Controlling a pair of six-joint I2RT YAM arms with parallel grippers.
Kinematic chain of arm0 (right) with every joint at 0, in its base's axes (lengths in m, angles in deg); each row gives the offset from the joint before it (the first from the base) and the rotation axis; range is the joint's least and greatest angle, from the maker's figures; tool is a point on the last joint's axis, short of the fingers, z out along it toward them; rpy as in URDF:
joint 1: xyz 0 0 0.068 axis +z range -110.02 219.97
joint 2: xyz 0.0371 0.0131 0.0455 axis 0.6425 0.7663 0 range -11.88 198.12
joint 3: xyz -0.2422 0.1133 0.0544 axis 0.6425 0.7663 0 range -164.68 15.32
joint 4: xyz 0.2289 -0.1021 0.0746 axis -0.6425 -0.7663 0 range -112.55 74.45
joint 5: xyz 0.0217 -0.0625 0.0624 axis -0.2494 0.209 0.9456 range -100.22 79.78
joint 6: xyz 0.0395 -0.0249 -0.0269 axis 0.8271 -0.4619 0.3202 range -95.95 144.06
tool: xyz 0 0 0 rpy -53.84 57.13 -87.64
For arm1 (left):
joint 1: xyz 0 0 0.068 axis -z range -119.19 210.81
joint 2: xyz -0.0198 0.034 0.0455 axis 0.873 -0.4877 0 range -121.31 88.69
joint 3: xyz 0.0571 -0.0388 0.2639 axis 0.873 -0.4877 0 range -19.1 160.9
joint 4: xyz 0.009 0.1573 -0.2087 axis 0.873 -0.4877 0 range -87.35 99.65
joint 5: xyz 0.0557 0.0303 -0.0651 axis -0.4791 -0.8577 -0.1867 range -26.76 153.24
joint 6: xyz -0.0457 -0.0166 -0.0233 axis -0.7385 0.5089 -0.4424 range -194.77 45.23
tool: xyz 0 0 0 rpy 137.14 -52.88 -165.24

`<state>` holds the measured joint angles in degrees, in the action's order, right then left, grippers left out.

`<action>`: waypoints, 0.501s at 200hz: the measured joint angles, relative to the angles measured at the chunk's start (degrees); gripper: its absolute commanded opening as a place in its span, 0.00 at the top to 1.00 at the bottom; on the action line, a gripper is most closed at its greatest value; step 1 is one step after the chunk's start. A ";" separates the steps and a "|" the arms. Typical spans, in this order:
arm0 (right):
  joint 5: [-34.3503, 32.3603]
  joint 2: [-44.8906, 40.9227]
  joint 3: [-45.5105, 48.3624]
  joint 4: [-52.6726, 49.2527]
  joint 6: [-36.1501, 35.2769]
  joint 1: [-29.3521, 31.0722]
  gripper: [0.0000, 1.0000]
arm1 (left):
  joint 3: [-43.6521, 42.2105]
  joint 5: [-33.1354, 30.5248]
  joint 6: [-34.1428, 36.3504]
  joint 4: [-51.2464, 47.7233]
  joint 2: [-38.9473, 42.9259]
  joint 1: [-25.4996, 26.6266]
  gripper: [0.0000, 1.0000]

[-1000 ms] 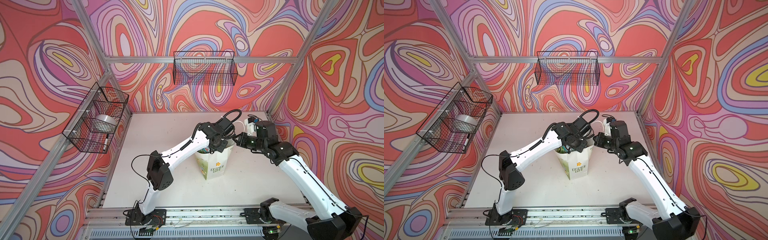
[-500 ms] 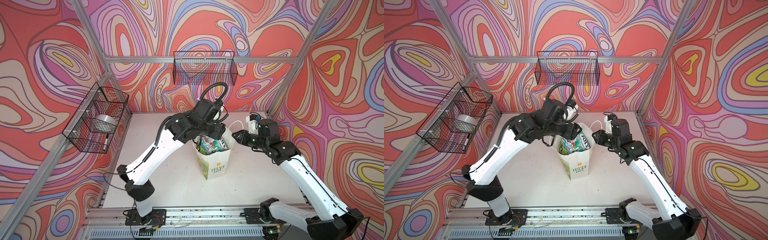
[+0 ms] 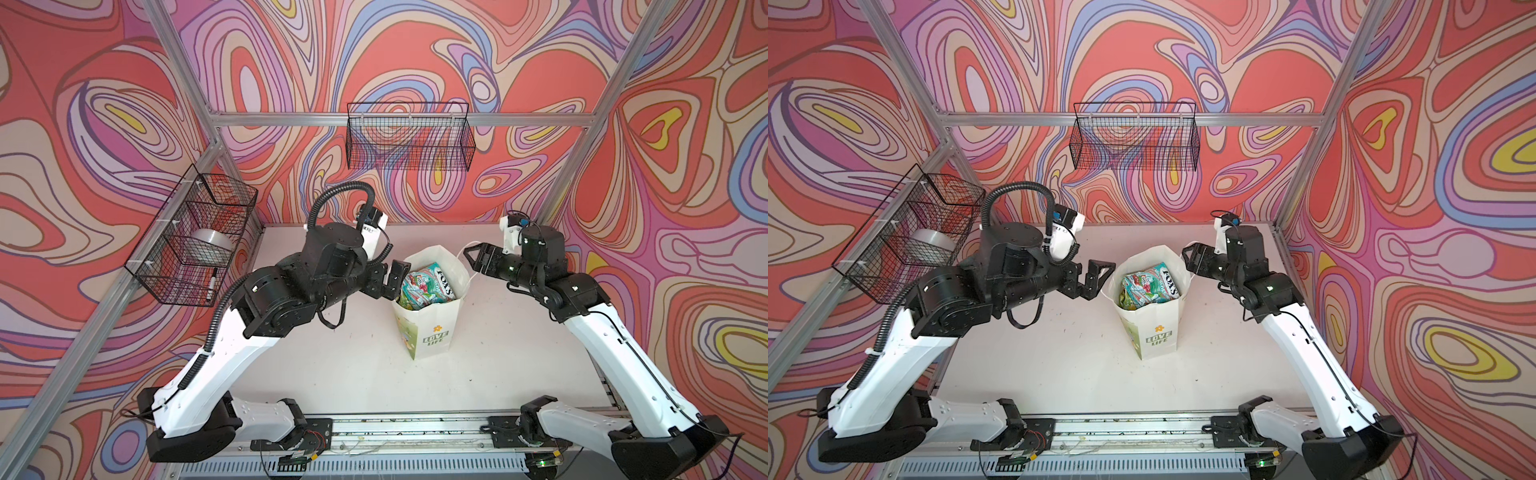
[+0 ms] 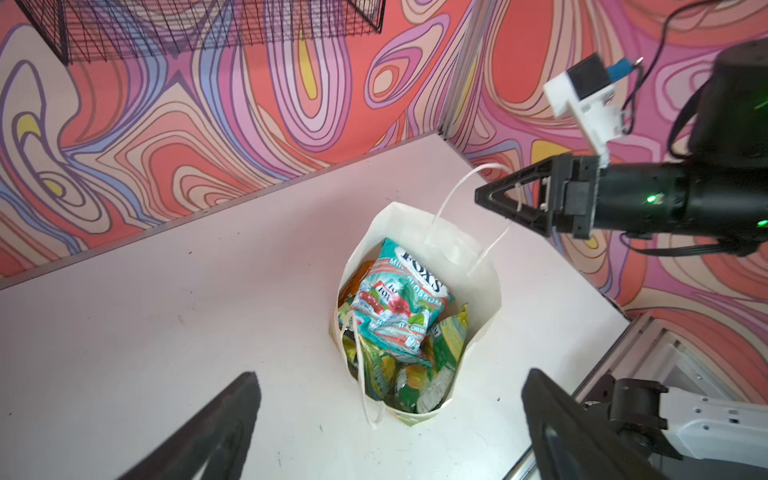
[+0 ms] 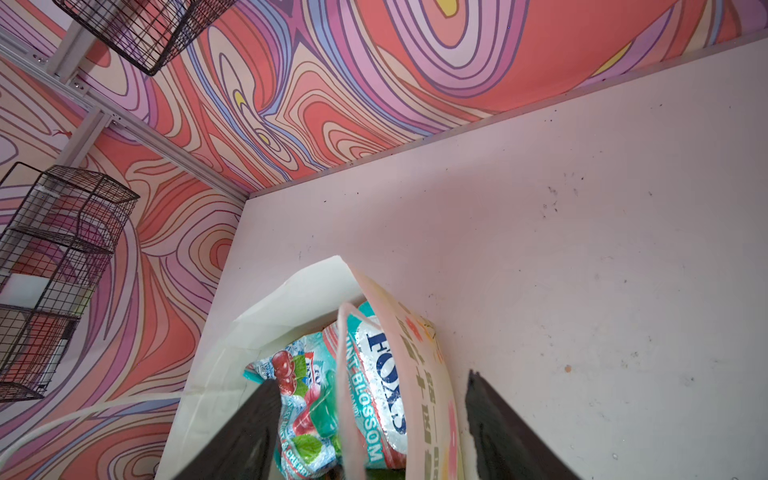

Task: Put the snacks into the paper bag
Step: 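Raise the left gripper out of the bag while the right gripper holds the rim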

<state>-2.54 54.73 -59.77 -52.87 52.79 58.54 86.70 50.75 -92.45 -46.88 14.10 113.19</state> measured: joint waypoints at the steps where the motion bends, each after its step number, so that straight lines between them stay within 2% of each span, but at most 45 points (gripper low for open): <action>1: -0.04 0.04 -0.02 0.00 -0.07 0.00 0.29 | -0.24 -0.20 -0.07 -0.13 -0.09 0.00 0.04; 29: -0.79 1.66 -1.27 -0.11 -1.05 0.00 0.39 | -3.13 -3.39 -1.44 -2.69 -2.60 0.00 0.10; 45: -0.85 2.64 -1.64 -0.04 -1.33 0.00 0.47 | -3.21 -4.96 -2.16 -3.65 -5.07 -0.28 0.18; 54: -0.94 2.95 -1.64 -0.20 -1.51 0.00 0.56 | -3.21 -5.73 -2.51 -3.82 -6.62 -0.66 0.30; 68: -1.07 3.06 -1.64 -0.48 -1.95 0.00 0.72 | -3.21 -5.99 -3.04 -4.00 -8.68 -1.40 0.56; 85: -0.90 3.13 -1.95 -0.85 -1.62 0.00 1.00 | -3.23 -5.11 -3.69 -3.91 -10.43 -2.75 0.86; 96: -0.17 3.34 -2.40 -0.92 -2.08 0.00 1.00 | -3.63 -3.76 -4.04 -3.52 -10.78 -4.09 1.00; 100: 0.28 3.54 -2.73 -0.92 -1.86 -0.02 1.00 | -3.74 -3.34 -4.02 -3.48 -10.78 -4.61 1.00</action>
<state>-2.25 58.27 -62.50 -53.79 50.93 58.52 82.96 47.40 -96.47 -50.35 3.32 108.58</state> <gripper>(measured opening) 0.044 0.159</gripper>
